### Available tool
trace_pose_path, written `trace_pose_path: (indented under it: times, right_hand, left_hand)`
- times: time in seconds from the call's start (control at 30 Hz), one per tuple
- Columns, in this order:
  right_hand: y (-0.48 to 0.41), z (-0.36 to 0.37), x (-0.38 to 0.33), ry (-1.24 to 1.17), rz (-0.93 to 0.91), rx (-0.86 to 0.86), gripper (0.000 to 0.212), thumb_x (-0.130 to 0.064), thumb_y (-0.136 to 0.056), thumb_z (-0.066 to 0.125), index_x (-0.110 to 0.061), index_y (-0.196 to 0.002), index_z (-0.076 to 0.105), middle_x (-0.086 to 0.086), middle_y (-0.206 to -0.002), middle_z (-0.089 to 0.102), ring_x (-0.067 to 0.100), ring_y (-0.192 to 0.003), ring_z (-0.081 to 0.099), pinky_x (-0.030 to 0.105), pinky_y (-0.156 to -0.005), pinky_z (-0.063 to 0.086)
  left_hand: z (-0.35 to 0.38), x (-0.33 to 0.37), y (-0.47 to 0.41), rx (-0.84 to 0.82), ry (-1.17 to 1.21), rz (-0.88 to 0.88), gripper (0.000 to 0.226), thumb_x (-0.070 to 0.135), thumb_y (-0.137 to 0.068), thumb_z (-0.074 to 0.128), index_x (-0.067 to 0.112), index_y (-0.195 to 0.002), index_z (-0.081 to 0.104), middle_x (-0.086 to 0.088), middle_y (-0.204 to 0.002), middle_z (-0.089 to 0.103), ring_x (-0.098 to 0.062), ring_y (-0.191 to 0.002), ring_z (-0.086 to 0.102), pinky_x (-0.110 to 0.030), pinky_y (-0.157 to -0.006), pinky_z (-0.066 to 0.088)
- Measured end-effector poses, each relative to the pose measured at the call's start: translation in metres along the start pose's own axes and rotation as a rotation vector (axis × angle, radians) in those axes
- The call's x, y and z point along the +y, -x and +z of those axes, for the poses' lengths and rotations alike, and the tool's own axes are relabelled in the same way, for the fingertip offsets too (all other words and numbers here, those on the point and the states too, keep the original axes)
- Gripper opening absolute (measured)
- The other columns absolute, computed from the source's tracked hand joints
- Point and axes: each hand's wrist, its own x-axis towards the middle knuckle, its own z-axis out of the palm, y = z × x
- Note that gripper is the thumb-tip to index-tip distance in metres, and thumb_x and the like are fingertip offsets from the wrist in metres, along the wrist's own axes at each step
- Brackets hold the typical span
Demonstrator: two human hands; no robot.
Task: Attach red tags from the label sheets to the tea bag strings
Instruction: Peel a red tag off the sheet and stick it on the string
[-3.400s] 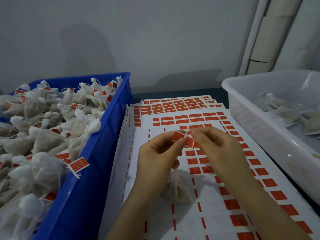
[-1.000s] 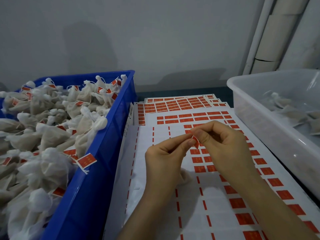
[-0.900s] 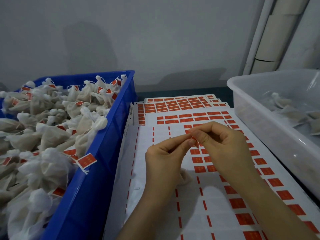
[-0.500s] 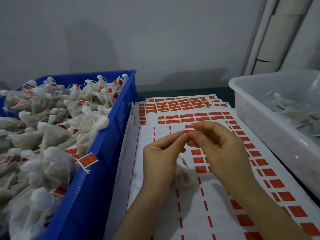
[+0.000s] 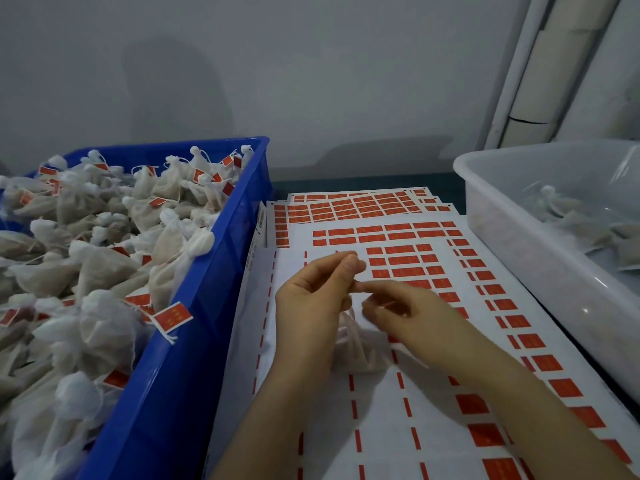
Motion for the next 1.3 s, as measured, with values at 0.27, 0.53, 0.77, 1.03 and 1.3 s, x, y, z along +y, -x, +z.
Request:
trace_pose_path:
  times: [0.27, 0.53, 0.77, 1.03, 1.3]
  right_hand:
    - [0.003, 0.003, -0.01, -0.154, 0.015, -0.015, 0.033, -0.035, -0.083, 0.062, -0.05, -0.104, 0.043, -0.033, -0.087, 0.049, -0.005, -0.075, 0.054, -0.001, -0.044, 0.037]
    - [0.003, -0.006, -0.012, -0.379, 0.021, 0.068, 0.019, -0.027, -0.081, 0.067, -0.041, -0.088, 0.057, -0.022, -0.08, 0.067, 0.002, -0.077, 0.066, 0.007, -0.054, 0.046]
    - [0.002, -0.01, -0.011, -0.563, -0.02, 0.134, 0.009, -0.025, -0.083, 0.06, -0.029, -0.09, 0.063, -0.012, -0.079, 0.07, 0.011, -0.077, 0.068, 0.019, -0.069, 0.055]
    - [0.001, -0.009, -0.011, -0.578, -0.02, 0.18, 0.008, -0.025, -0.086, 0.057, -0.026, -0.089, 0.065, -0.01, -0.077, 0.07, 0.012, -0.076, 0.068, 0.02, -0.068, 0.055]
    - [0.003, -0.008, -0.013, -0.443, -0.013, 0.259, 0.009, -0.026, -0.087, 0.059, -0.026, -0.078, 0.061, -0.017, -0.065, 0.066, 0.0, -0.065, 0.063, 0.005, -0.052, 0.045]
  left_hand:
    - [0.004, 0.004, 0.002, -0.062, 0.082, 0.052, 0.024, 0.043, -0.069, 0.06, 0.027, -0.08, 0.073, 0.006, -0.08, 0.073, -0.008, -0.075, 0.069, -0.016, -0.06, 0.053]
    - [0.002, 0.004, 0.002, -0.038, 0.083, 0.073, 0.017, 0.04, -0.072, 0.059, 0.032, -0.074, 0.074, 0.005, -0.077, 0.072, -0.014, -0.077, 0.07, -0.019, -0.064, 0.055]
    - [0.003, 0.002, 0.0, -0.025, 0.066, 0.018, 0.013, 0.028, -0.085, 0.062, 0.033, -0.096, 0.066, 0.024, -0.091, 0.069, 0.003, -0.085, 0.066, -0.011, -0.057, 0.049]
    - [-0.001, -0.001, -0.001, -0.156, 0.026, -0.109, 0.014, 0.031, -0.086, 0.056, 0.035, -0.091, 0.068, 0.02, -0.091, 0.072, -0.003, -0.086, 0.069, -0.017, -0.067, 0.054]
    - [-0.001, 0.0, 0.002, -0.199, -0.054, -0.111, 0.011, 0.046, -0.066, 0.065, 0.047, -0.073, 0.073, 0.024, -0.086, 0.071, 0.004, -0.077, 0.068, -0.009, -0.051, 0.047]
